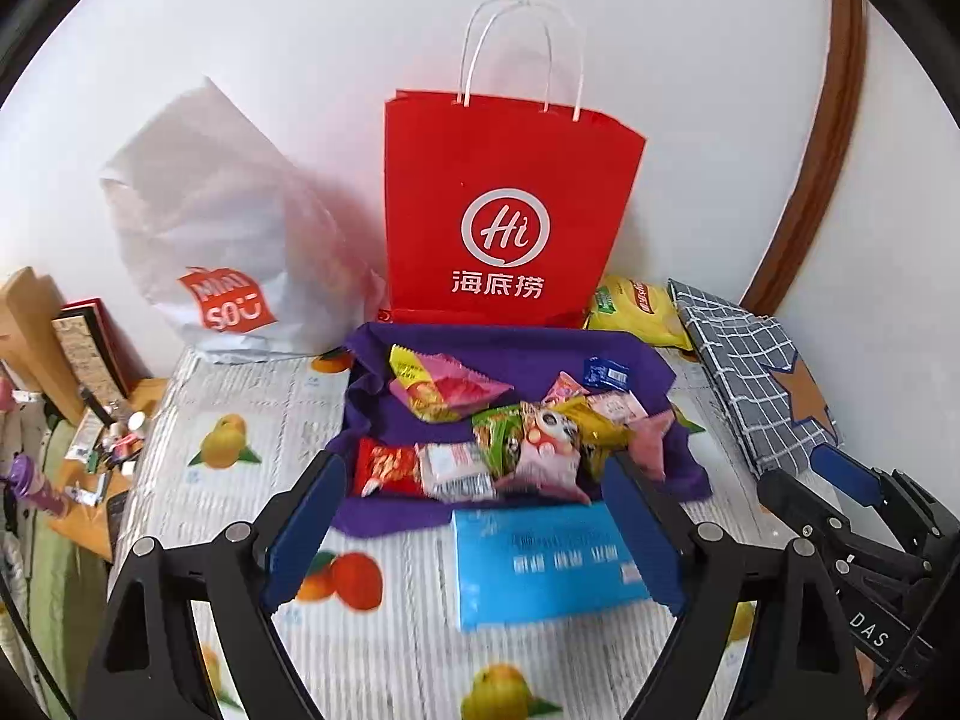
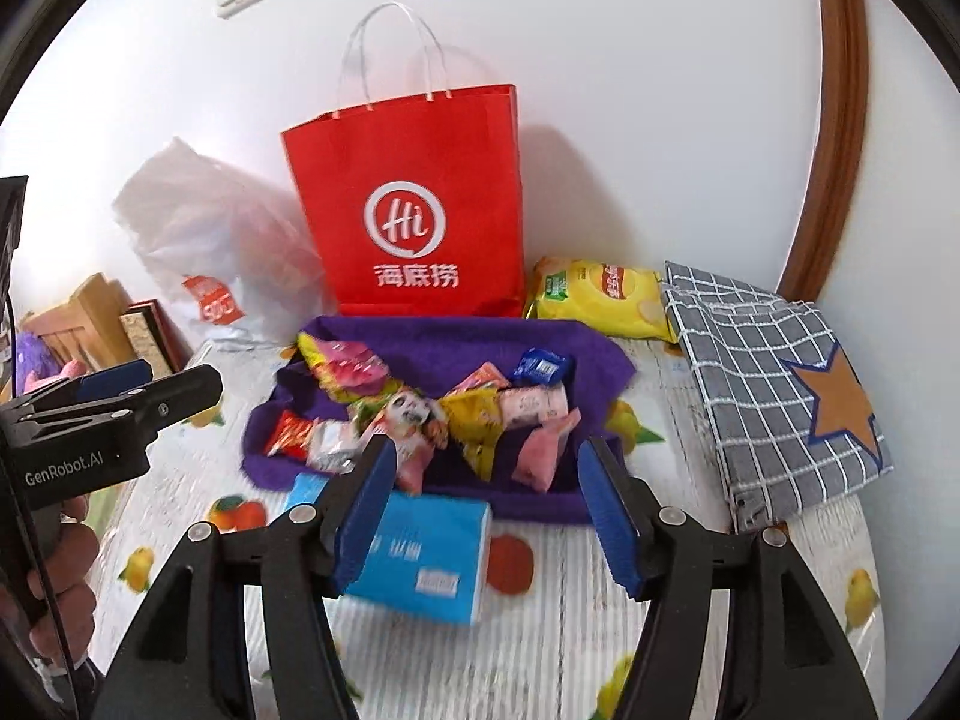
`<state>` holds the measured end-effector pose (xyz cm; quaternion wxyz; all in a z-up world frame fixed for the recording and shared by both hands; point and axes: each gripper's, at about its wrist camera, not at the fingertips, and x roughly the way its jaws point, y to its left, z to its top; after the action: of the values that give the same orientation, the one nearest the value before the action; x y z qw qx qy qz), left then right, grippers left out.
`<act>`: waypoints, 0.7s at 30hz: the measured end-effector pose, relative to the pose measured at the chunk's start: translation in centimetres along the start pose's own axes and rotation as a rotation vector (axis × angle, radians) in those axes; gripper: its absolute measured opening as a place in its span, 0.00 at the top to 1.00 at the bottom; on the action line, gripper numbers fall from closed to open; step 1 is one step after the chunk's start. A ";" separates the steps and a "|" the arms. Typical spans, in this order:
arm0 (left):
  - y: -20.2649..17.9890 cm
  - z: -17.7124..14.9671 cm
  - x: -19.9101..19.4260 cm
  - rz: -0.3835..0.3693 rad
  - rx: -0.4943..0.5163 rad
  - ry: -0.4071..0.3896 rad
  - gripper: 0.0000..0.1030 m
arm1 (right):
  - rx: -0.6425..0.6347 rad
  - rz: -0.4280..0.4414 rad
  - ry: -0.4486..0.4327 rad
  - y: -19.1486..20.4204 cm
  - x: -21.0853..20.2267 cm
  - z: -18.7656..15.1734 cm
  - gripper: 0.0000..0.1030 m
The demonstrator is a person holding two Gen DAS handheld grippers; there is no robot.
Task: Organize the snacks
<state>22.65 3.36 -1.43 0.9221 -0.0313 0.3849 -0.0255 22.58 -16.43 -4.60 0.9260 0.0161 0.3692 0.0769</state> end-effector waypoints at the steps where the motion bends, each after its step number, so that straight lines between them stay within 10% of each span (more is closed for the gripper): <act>1: 0.0 -0.4 -0.6 0.004 0.001 -0.006 0.16 | 0.000 0.001 -0.001 0.1 -0.6 -0.3 0.39; 13: -2.1 -6.4 -8.4 0.044 0.023 -0.105 0.04 | 0.000 -0.104 -0.065 0.3 -8.9 -5.9 0.06; 21: -3.6 -10.2 -11.7 0.037 0.057 -0.135 0.04 | 0.036 -0.157 -0.080 -0.9 -12.8 -9.8 0.02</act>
<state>7.14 0.21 -0.02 0.9467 0.0004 0.3215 -0.0170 6.79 -19.54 -3.10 0.9427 0.0066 0.3335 -0.0032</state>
